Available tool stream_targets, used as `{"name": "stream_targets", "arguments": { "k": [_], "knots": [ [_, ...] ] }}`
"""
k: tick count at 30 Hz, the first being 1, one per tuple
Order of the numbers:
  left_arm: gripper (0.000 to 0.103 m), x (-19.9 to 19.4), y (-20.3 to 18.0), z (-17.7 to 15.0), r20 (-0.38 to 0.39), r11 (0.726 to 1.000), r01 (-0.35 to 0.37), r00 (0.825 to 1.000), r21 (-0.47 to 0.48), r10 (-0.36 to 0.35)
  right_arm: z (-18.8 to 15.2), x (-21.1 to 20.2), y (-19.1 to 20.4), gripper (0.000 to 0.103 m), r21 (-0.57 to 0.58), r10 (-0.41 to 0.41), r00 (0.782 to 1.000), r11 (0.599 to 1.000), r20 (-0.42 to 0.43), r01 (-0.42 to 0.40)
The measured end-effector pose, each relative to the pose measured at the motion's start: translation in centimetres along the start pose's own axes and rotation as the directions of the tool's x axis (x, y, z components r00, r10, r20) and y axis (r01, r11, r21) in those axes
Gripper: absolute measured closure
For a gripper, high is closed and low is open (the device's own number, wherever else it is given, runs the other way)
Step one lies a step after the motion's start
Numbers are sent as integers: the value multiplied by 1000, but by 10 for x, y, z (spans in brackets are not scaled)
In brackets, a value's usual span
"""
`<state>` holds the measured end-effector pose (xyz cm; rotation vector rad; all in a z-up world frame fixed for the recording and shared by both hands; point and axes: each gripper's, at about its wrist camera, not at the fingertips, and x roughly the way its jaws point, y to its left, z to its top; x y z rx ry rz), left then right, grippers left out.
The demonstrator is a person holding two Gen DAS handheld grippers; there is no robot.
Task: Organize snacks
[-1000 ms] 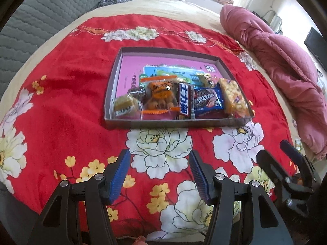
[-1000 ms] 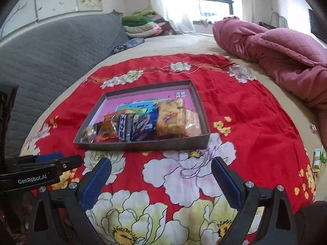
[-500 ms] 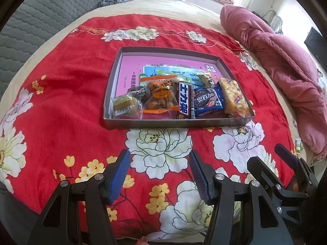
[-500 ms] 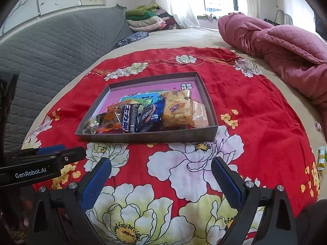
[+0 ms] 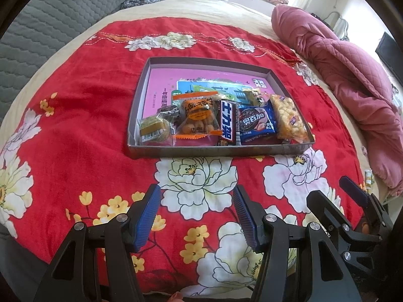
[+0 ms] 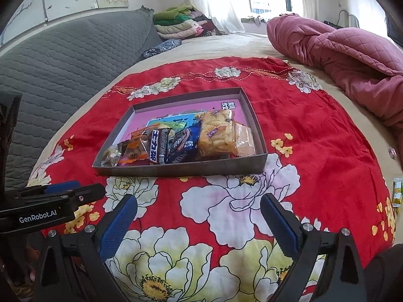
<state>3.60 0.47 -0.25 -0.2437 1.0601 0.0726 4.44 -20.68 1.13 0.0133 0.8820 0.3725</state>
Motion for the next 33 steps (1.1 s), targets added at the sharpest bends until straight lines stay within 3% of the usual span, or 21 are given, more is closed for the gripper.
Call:
{"name": "stream_targets", "arguments": {
  "k": [33],
  "knots": [
    [42,-2,1,1,7,1000,-14,1000,-3,14,0,1,-4,4,11,-6,1000,1000,4,6]
  ]
}}
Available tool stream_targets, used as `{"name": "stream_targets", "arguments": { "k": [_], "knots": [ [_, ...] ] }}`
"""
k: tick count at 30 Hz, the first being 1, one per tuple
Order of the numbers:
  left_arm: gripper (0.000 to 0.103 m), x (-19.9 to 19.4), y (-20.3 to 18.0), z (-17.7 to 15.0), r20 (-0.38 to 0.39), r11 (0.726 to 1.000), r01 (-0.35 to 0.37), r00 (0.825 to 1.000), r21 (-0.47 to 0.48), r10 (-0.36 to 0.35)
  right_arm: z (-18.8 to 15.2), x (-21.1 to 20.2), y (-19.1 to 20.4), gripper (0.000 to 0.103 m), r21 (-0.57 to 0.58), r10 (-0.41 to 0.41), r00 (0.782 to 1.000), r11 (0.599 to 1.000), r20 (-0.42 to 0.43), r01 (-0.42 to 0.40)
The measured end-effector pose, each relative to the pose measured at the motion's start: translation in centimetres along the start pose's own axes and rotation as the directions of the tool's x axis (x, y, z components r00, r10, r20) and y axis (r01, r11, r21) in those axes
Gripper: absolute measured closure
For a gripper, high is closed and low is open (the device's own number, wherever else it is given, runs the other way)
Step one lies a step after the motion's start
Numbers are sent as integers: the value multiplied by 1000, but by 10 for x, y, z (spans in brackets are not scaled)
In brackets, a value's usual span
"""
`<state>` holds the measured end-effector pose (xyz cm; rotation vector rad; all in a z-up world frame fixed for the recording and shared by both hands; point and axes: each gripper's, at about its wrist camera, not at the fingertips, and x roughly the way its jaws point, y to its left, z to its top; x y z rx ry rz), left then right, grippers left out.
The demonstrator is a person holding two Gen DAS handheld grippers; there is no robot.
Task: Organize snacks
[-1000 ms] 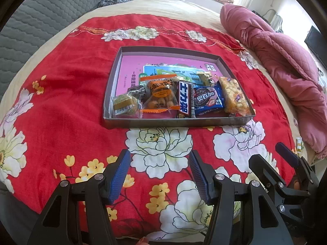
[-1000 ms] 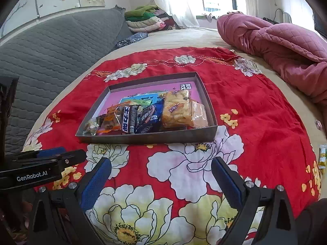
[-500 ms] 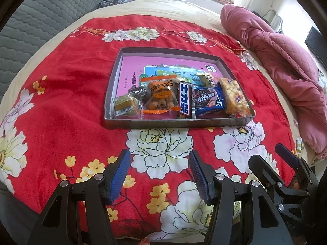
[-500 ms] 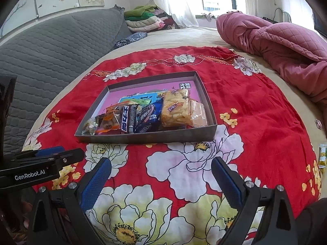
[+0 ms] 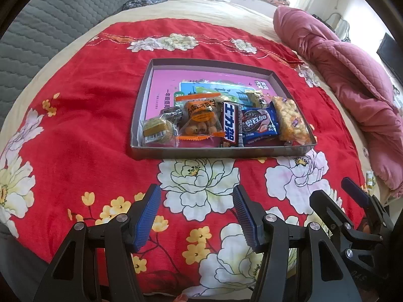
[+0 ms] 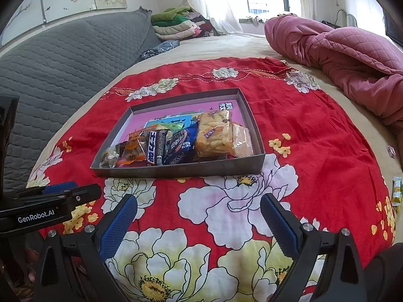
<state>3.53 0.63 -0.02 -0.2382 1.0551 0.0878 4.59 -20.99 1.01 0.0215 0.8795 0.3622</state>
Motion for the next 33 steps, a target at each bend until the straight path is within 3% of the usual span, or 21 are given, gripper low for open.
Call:
{"name": "stream_targets", "arguments": {
  "k": [20,28,33],
  "knots": [
    [42,5,-2,-2,-1,999,-47,999,18,47,0,1,-1,4,3,-4,1000,1000,0,4],
    [42,8,-1,-3,-6,999,-43,999,22,43,0,2,-1,4,2,-5,1000,1000,-2,5],
    [42,13,1,-5,21,1000,-2,1000,21,2,0,4,-2,4,-1,-8,1000,1000,5,8]
  ]
}}
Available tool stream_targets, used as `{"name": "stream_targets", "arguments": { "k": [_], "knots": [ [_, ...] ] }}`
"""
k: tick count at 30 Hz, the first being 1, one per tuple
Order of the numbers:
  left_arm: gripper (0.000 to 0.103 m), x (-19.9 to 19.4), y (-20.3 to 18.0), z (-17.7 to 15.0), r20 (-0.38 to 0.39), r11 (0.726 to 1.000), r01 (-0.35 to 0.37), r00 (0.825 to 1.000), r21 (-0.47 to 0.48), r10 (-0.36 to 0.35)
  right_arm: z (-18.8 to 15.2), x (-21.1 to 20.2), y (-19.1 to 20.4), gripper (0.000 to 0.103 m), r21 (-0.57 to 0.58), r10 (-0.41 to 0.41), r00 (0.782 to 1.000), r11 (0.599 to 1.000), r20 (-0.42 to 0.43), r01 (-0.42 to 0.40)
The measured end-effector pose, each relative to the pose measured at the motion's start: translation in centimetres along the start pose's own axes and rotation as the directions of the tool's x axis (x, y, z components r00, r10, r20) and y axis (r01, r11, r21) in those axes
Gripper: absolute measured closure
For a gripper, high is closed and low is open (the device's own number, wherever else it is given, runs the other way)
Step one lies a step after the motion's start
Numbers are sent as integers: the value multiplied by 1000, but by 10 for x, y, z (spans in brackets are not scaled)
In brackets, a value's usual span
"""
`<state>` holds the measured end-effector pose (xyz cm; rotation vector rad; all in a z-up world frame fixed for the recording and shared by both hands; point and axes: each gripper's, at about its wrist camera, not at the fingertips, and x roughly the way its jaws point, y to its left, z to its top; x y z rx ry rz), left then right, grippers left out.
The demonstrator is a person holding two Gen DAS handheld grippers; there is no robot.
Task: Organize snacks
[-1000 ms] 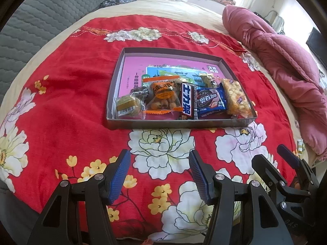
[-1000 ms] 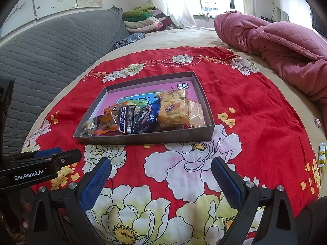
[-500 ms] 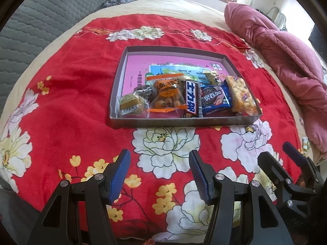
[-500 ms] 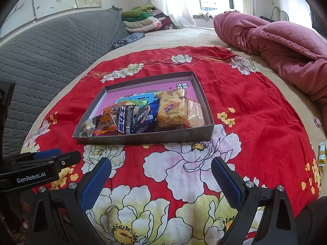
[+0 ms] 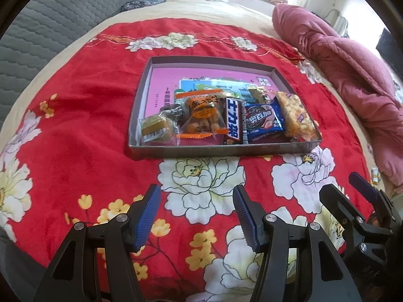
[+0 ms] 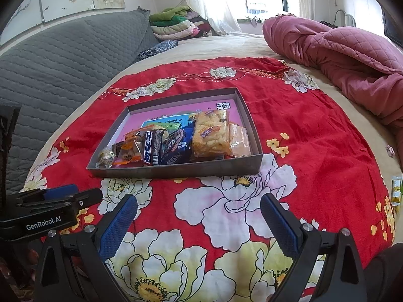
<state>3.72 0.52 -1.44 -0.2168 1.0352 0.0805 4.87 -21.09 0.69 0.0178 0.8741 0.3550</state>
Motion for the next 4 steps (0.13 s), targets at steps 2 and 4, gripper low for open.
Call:
{"name": "stream_targets", "arguments": {
  "k": [2,4],
  "knots": [
    [42,-1,4,2,31,1000,0,1000,-1,0,-1,3,-3,4,2,-10,1000,1000,-2,10],
    [42,-3,10,6,49,1000,-9,999,-10,9,0,8,-7,4,18,-8,1000,1000,-8,9]
  ]
}}
